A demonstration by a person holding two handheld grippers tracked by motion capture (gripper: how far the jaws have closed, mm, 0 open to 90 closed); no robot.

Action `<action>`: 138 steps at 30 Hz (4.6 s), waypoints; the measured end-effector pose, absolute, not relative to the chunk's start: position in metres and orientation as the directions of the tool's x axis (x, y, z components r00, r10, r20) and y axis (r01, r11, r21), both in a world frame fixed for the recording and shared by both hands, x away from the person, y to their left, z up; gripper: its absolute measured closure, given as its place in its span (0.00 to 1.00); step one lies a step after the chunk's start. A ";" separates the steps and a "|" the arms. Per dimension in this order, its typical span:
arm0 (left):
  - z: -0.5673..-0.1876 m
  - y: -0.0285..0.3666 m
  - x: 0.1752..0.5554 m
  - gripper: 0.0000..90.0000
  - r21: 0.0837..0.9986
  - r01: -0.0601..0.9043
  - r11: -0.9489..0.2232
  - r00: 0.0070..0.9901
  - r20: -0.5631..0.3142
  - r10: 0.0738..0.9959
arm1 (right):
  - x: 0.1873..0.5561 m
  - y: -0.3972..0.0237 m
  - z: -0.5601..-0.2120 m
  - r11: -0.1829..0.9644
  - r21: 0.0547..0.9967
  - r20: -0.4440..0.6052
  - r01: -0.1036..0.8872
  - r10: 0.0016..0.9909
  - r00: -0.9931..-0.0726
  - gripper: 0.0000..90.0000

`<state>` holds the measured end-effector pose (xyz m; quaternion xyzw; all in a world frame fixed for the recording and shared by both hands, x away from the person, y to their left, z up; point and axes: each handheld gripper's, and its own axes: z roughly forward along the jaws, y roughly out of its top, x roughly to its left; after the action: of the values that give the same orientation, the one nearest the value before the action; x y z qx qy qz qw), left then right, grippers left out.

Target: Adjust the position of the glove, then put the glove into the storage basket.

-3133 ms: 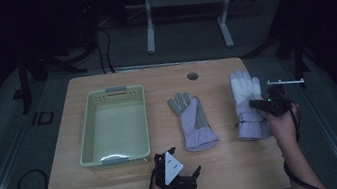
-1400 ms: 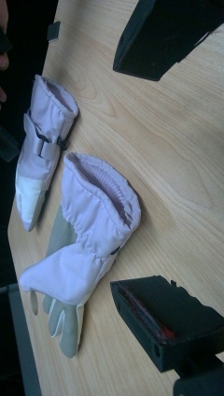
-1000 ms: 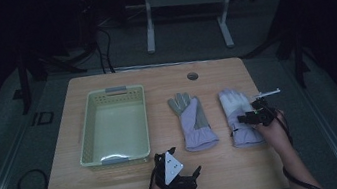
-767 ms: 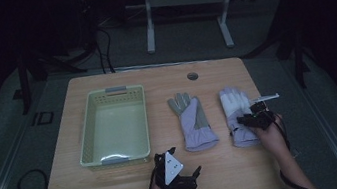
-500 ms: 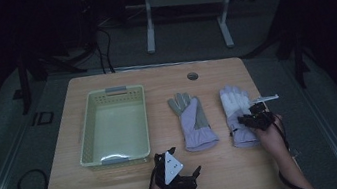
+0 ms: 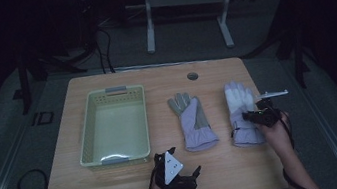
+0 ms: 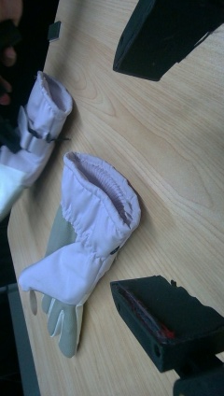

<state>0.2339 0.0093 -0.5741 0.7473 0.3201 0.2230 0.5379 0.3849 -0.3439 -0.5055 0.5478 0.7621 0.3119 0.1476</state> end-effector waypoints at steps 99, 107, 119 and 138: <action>-0.574 0.010 0.234 0.00 0.948 0.238 -0.211 0.701 -0.017 0.713 | 0.405 -0.185 -0.488 0.385 0.592 0.162 0.708 0.804 -0.572 0.54; -0.574 0.010 0.235 0.00 0.947 0.242 -0.211 0.698 -0.019 0.716 | 0.400 -0.201 -0.480 0.391 0.637 0.190 0.665 0.756 -0.626 0.21; -0.574 0.014 0.239 0.00 0.944 0.284 -0.169 0.714 -0.091 0.694 | 0.389 -0.219 -0.482 0.446 0.737 0.079 0.507 0.688 -0.721 0.17; -0.519 -0.003 0.248 0.00 0.874 0.385 -0.298 0.803 -0.158 0.574 | 0.381 -0.271 -0.466 0.367 0.749 0.167 0.552 0.701 -0.693 0.15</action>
<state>0.2483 -0.0027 -0.5190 0.8003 0.2996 0.0926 0.5111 0.3808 -0.2715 -0.4656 0.3813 0.8217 0.4138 0.0901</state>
